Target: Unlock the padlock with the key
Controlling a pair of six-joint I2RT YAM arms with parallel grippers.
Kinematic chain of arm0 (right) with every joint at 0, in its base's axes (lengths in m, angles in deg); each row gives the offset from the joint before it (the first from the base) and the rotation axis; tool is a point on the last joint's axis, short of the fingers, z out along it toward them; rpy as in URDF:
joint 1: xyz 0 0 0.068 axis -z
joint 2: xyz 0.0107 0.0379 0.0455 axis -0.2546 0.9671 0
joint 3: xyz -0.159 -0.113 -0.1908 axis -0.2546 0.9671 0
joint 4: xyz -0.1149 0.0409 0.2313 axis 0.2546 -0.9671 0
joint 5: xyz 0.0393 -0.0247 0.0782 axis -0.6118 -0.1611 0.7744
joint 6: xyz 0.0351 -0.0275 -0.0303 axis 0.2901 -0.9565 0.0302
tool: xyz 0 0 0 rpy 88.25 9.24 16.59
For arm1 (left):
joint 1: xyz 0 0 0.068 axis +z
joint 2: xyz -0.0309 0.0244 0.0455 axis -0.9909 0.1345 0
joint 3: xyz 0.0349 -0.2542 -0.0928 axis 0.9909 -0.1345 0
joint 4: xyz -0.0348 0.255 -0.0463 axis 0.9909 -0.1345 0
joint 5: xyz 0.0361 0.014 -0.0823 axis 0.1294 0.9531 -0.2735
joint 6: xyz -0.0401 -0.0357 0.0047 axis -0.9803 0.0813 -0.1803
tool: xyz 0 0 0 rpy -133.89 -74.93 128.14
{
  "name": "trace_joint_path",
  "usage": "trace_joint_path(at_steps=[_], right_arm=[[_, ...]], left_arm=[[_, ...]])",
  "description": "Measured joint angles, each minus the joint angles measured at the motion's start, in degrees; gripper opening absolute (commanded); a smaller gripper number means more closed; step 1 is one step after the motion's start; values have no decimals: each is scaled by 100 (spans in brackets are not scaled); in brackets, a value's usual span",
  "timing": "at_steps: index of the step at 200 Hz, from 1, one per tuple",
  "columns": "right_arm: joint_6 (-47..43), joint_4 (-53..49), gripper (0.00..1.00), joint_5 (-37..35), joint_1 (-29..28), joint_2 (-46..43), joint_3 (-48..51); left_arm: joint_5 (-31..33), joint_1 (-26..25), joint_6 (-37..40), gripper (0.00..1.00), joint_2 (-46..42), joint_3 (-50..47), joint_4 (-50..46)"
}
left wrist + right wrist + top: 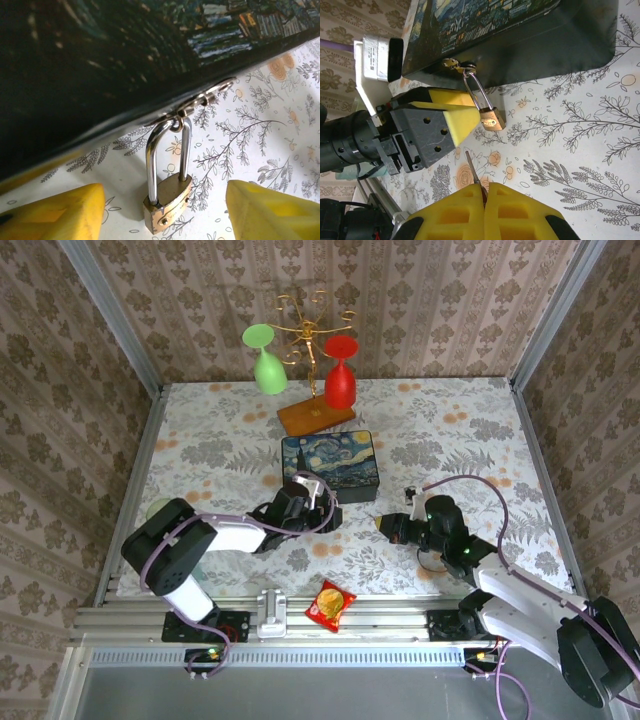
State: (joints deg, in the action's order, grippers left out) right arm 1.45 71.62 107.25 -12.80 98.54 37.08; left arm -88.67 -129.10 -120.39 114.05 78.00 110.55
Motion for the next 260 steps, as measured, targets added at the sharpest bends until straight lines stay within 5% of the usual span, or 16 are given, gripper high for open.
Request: trace_joint_path(at_steps=[38, 110, 201, 260], right_arm=[[2, -17, 0, -11, 20, -11, 13], [2, -17, 0, -7, 42, 28, 13], [4, -17, 0, -7, 68, 155, 13], [26, 68, 0, 9, 72, 299, 13]], left_arm=[[-61, -28, -114, 52, 31, 0, 315], [-168, -98, -216, 49, 197, -13, 496], [-267, -114, -472, 27, 424, -236, 839], [-223, -116, -542, 35, 452, -219, 944]])
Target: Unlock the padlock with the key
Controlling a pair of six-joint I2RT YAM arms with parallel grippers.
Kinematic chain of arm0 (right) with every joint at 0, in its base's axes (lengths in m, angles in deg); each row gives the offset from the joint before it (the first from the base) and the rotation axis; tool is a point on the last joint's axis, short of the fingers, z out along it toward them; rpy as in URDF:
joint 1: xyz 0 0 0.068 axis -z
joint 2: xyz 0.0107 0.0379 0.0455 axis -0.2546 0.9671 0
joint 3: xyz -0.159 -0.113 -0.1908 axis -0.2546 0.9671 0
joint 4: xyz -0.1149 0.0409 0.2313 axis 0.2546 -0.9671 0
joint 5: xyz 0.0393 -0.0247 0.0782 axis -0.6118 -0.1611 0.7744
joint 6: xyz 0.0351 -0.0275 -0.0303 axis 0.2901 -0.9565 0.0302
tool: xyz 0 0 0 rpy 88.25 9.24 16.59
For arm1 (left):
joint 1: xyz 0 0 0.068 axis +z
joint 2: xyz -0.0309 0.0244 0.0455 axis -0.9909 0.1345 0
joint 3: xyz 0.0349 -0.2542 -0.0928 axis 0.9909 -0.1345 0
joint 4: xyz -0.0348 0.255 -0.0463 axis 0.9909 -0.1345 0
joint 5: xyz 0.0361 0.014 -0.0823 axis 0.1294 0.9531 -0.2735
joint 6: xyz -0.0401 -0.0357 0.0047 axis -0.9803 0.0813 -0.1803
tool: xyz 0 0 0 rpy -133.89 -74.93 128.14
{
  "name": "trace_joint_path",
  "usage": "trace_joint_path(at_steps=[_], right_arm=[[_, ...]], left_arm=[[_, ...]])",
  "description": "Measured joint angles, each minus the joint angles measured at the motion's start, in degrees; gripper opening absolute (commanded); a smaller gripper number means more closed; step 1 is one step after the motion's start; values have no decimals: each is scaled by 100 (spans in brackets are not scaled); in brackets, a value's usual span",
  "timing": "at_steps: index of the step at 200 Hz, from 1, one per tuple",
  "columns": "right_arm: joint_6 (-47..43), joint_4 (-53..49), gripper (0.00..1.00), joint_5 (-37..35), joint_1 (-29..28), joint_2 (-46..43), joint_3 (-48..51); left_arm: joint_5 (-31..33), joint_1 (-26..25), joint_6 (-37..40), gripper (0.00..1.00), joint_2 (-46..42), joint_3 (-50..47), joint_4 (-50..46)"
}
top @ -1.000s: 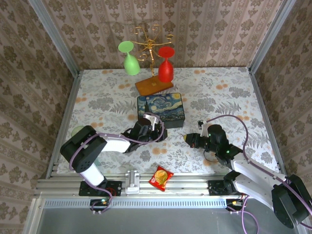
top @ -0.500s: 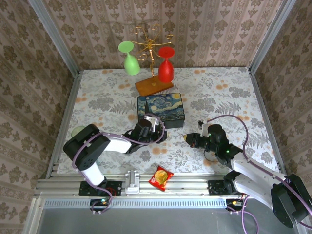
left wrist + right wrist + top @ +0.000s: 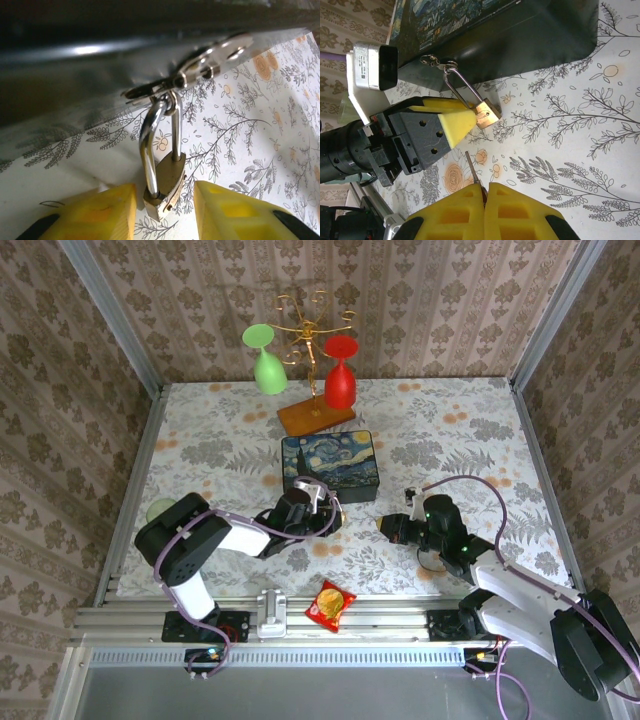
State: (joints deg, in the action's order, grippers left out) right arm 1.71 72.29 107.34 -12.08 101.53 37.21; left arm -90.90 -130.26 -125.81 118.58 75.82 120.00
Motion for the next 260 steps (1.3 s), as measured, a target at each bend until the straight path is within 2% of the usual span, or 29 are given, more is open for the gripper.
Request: trace_joint_path(at_steps=[36, 77, 126, 195, 207, 260], right_arm=[[0, 42, 0, 2, 0, 15, 0], [2, 44, 0, 2, 0, 15, 2], [195, 291, 0, 24, 0, 114, 122], [1054, 1742, 0, 503, 0, 1587, 376], [1156, 2068, 0, 629, 0, 1845, 376], [1683, 3530, 0, 1604, 271, 3187, 232]], left_arm=[[4, -4, 2, 34, 166, 177, 28], [-11, -33, -22, 22, 278, 225, 129], [13, -37, -170, 17, 232, 223, 96], [7, -46, -946, 9, 136, 107, 334], [-42, -28, -1139, 4, 146, 39, 538], [-227, 83, -1937, 2, 417, -105, 1641]])
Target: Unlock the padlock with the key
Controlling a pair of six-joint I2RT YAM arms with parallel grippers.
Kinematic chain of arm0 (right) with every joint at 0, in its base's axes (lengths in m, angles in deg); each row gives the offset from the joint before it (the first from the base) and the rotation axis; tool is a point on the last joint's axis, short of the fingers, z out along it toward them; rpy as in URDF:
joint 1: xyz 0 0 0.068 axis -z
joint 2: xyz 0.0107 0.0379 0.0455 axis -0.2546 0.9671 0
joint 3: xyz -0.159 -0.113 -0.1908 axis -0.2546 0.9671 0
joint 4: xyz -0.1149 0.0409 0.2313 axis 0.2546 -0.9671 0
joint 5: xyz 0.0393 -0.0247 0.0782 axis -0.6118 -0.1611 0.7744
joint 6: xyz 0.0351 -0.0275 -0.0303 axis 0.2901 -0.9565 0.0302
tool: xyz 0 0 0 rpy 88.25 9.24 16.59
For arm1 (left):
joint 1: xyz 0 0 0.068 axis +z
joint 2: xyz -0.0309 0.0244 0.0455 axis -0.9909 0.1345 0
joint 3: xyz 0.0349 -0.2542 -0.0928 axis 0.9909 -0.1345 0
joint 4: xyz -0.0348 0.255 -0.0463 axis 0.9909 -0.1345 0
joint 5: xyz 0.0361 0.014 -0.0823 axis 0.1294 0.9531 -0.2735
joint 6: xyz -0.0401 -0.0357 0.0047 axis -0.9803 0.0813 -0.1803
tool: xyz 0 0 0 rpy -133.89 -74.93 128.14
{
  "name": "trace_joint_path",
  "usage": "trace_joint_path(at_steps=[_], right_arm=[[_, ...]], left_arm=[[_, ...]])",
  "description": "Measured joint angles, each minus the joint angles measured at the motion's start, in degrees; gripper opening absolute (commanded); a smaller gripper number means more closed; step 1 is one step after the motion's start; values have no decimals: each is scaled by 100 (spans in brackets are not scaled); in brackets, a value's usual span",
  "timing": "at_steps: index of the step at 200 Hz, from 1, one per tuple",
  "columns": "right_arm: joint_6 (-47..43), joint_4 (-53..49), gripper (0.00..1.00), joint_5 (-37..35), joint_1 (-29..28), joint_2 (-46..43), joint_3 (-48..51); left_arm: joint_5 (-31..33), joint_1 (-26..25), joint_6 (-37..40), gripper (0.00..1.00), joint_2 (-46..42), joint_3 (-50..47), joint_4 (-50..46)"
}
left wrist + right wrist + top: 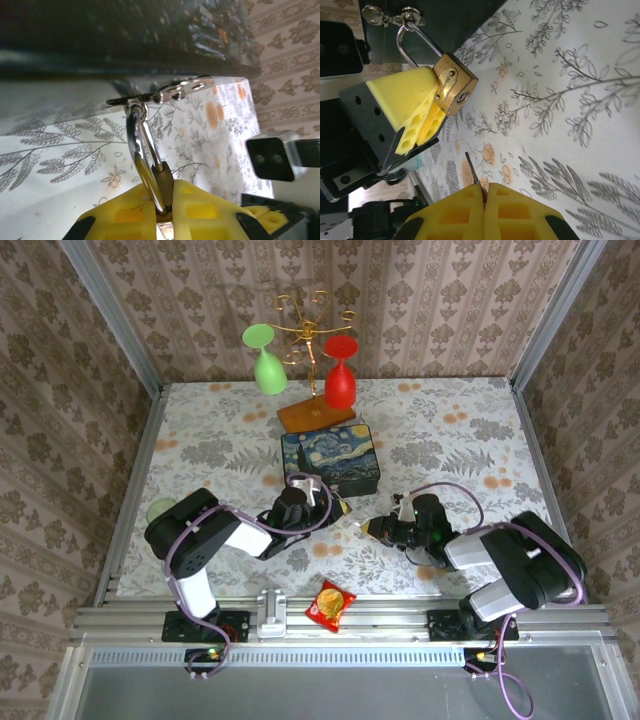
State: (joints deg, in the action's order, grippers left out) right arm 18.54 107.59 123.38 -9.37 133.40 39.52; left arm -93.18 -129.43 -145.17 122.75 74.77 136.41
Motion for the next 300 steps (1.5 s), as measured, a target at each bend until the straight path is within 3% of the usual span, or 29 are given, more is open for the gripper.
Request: trace_joint_path(at_steps=[84, 135, 300], right_arm=[[977, 2214, 0, 960, 400, 1486, -138], [1176, 2396, 0, 1082, 400, 1513, -361], [1534, 2680, 0, 1110, 426, 1910, -398]], left_arm=[[-2, 44, -566, 1, 101, -173, 850], [4, 37, -551, 1, -186, -186, 337], [17, 146, -745, 0, -629, -190, 61]])
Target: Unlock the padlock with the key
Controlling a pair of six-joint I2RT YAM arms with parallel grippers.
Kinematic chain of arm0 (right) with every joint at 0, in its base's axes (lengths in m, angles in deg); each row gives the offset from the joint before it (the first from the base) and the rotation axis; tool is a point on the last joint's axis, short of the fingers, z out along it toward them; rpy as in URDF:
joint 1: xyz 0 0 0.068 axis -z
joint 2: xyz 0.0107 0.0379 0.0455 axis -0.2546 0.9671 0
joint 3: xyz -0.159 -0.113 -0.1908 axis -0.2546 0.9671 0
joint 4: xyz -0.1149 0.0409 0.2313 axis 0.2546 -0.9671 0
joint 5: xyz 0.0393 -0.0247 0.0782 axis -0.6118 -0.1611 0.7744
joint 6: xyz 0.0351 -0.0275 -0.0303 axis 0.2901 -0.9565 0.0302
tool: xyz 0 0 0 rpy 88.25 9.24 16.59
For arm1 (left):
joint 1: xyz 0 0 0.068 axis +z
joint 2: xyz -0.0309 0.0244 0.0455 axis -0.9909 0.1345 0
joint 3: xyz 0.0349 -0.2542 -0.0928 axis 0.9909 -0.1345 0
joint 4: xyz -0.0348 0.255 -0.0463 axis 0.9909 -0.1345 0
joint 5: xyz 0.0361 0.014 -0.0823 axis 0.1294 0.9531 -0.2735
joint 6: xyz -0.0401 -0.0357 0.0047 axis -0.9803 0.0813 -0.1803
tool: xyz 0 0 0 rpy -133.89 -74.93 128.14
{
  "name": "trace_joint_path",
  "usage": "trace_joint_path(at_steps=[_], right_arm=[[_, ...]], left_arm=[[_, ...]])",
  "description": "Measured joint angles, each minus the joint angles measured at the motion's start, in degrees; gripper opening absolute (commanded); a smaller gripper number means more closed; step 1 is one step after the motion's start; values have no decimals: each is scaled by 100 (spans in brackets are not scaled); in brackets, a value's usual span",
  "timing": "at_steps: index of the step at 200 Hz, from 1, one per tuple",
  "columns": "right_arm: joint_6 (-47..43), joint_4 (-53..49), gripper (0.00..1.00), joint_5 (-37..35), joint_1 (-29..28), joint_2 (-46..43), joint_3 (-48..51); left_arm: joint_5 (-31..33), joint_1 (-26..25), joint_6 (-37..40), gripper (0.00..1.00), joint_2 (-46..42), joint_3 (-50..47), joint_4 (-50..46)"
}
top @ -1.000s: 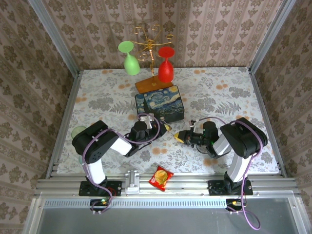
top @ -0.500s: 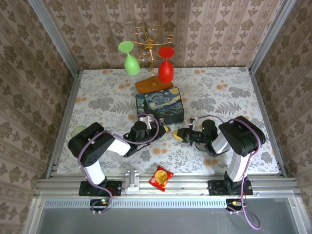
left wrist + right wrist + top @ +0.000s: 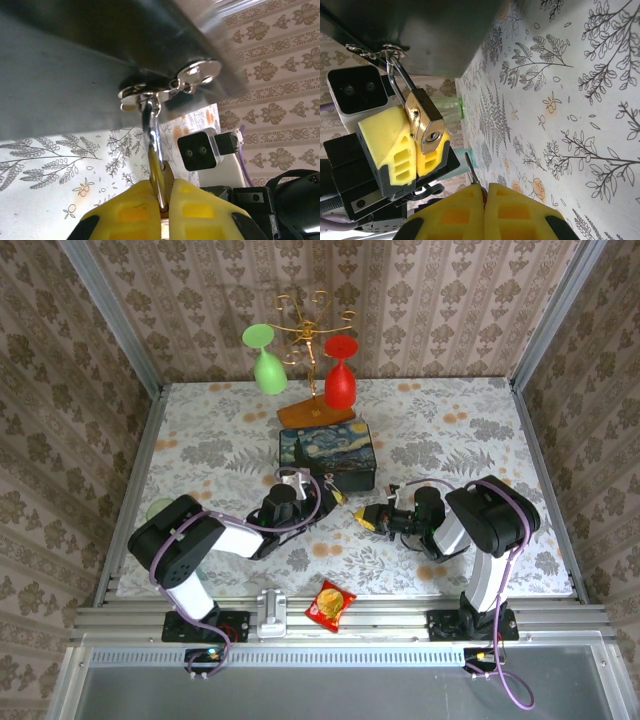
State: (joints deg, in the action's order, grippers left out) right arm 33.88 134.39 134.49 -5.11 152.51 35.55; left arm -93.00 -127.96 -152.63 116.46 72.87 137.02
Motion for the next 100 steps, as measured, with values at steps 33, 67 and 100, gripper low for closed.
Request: trace_joint_path(at_steps=[33, 67, 100], right_arm=[[4, 15, 0, 2, 0, -66, -2], [9, 15, 0, 0, 0, -140, -24], [61, 15, 0, 0, 2, -221, -63]], left_arm=[[-24, -44, -55, 0, 0, 2, 31], [-24, -46, -120, 0, 0, 2, 90], [-15, -46, -179, 0, 28, -2, 210]])
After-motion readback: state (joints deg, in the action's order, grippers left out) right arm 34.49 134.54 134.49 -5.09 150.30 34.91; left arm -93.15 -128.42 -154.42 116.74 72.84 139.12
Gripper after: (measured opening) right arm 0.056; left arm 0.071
